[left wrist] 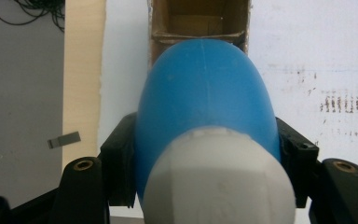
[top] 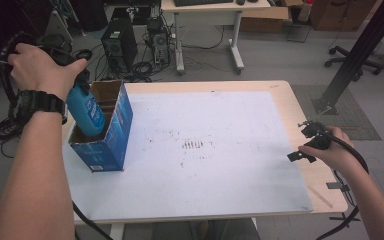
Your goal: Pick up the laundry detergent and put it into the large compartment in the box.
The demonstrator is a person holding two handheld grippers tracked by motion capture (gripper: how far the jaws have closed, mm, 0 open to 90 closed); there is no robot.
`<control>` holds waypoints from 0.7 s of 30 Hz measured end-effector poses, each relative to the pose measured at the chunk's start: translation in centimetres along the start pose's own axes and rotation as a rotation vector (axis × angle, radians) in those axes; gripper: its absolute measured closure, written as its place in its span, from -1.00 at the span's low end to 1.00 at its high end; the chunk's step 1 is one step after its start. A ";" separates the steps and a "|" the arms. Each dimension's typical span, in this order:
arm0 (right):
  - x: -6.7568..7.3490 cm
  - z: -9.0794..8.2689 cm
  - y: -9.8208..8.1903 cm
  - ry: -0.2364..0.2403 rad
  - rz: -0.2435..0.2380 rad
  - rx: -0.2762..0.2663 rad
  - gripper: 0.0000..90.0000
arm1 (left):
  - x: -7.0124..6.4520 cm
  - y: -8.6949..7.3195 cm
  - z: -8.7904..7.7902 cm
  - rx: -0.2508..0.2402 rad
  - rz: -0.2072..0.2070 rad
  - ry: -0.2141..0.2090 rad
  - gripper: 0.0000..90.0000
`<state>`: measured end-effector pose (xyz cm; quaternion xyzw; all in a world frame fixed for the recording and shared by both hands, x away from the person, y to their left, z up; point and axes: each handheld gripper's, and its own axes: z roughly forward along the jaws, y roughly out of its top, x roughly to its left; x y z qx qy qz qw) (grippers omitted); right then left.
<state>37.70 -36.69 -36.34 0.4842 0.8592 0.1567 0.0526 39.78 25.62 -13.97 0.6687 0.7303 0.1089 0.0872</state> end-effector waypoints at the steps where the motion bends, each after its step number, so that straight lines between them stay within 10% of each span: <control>1: 0.0 0.0 0.0 0.000 0.000 0.001 -0.68 | 0.0 0.0 0.2 0.005 0.002 0.000 -0.16; 21: -0.2 1.0 -0.3 0.005 0.007 0.020 -0.68 | 0.0 0.2 4.7 0.044 0.005 0.019 -0.16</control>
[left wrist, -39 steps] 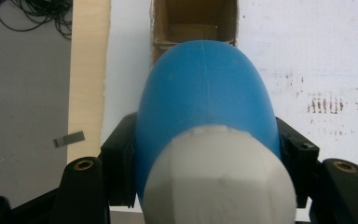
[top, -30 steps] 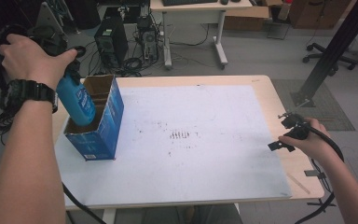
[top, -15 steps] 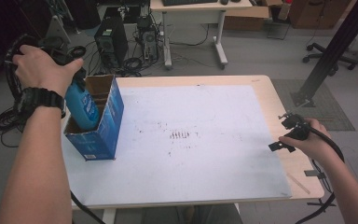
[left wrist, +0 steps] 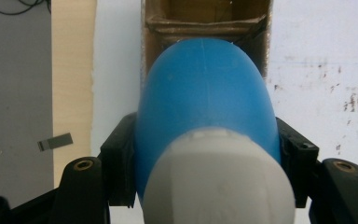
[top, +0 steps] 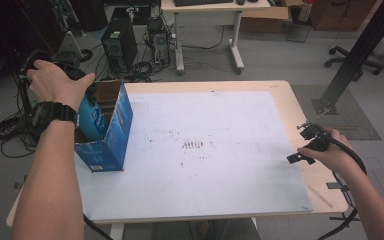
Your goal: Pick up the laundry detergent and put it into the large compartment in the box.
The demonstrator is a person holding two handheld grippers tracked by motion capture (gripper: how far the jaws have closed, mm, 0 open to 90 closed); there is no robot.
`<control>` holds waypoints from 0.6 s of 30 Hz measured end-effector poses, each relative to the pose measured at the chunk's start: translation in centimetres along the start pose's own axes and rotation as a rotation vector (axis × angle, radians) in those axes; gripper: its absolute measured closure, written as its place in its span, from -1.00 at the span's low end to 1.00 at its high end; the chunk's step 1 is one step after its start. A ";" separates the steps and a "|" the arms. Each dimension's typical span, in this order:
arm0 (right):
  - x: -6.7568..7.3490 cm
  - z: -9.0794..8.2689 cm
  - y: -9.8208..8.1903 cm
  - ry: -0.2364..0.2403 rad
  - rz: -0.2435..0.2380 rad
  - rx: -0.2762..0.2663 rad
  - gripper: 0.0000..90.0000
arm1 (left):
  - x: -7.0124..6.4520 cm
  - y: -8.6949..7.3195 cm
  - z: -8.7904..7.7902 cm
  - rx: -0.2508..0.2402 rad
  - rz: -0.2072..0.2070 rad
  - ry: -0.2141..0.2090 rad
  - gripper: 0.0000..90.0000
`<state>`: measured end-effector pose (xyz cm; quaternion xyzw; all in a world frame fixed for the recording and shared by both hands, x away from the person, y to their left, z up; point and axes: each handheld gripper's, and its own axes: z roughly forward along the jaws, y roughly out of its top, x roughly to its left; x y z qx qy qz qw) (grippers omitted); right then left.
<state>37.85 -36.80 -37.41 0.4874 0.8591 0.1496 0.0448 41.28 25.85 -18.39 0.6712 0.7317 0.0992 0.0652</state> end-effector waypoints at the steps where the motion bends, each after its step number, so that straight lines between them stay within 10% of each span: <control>1: 0.0 0.0 0.0 0.000 0.000 0.000 -0.68 | 0.0 0.0 0.2 0.002 0.000 0.001 -0.16; 18: 0.0 0.7 0.0 -0.001 -0.002 0.017 -0.68 | 0.0 0.5 3.8 0.055 0.013 -0.005 -0.16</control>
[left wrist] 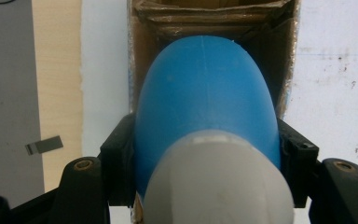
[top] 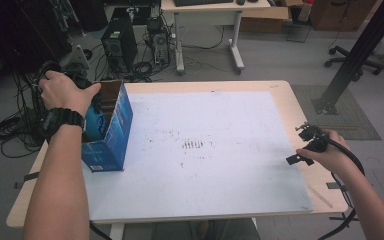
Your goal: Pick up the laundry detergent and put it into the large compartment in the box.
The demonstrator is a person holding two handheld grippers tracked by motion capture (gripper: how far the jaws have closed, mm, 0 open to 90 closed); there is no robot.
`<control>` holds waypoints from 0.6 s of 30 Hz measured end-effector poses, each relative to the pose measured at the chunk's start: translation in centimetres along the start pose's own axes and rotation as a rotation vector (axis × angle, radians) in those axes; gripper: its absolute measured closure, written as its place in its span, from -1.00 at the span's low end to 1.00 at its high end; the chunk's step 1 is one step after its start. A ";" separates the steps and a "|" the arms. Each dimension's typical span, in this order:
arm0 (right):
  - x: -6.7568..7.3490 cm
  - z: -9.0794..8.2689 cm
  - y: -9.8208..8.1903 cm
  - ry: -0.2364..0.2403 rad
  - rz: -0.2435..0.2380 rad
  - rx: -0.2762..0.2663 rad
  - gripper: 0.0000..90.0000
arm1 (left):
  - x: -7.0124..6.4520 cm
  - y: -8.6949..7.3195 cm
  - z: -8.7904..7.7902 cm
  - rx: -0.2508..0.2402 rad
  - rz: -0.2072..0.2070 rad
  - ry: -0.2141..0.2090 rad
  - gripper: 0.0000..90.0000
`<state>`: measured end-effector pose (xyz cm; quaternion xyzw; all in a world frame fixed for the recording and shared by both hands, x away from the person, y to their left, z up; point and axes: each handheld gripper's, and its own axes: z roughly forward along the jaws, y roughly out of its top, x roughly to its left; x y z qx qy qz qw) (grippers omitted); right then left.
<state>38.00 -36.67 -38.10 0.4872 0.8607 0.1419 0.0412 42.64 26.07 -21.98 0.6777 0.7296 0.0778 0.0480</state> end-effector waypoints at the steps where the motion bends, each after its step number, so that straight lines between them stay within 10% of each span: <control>1: 0.0 0.1 0.0 0.000 -0.001 0.002 -0.68 | 0.0 0.0 0.2 -0.004 -0.001 -0.002 -0.16; 18: 0.3 0.5 0.6 0.000 -0.014 0.013 -0.69 | 0.1 0.3 2.9 0.028 0.006 -0.004 -0.16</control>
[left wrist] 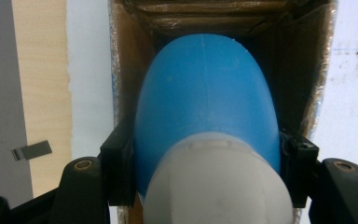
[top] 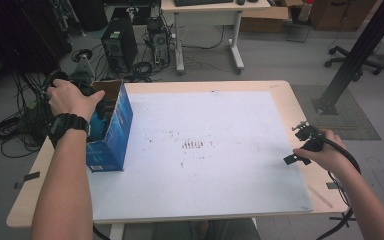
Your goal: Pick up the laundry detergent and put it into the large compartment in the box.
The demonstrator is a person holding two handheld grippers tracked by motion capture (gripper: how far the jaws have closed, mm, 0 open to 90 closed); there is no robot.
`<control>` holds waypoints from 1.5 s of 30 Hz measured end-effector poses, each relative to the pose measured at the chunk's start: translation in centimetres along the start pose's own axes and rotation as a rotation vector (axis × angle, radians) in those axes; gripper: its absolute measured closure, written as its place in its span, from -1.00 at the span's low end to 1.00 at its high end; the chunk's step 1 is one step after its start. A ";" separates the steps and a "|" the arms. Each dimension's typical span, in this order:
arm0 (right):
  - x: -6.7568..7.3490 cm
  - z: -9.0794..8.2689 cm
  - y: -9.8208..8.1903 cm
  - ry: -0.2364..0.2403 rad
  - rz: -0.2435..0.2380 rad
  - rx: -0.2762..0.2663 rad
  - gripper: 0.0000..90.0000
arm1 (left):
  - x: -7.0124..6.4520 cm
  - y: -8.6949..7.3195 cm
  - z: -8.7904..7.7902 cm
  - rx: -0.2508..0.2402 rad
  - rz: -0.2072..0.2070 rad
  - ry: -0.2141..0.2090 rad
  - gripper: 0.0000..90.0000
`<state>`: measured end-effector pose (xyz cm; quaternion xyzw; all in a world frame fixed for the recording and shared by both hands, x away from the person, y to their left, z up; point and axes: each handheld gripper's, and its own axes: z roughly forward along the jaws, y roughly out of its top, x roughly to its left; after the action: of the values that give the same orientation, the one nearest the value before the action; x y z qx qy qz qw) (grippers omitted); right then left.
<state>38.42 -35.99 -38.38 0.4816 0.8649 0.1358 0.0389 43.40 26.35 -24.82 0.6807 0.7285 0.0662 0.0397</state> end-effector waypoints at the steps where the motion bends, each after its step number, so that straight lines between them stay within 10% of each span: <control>1: 0.0 0.0 0.0 0.000 0.000 0.001 -0.69 | 0.0 0.0 0.2 0.000 0.001 0.000 -0.16; 45: 0.1 0.4 -0.3 0.001 0.003 0.013 -0.69 | -0.2 -0.3 3.0 0.046 0.001 -0.021 -0.16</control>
<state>38.20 -36.02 -38.87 0.4831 0.8651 0.1305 0.0350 43.58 26.26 -27.86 0.6826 0.7289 0.0424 0.0318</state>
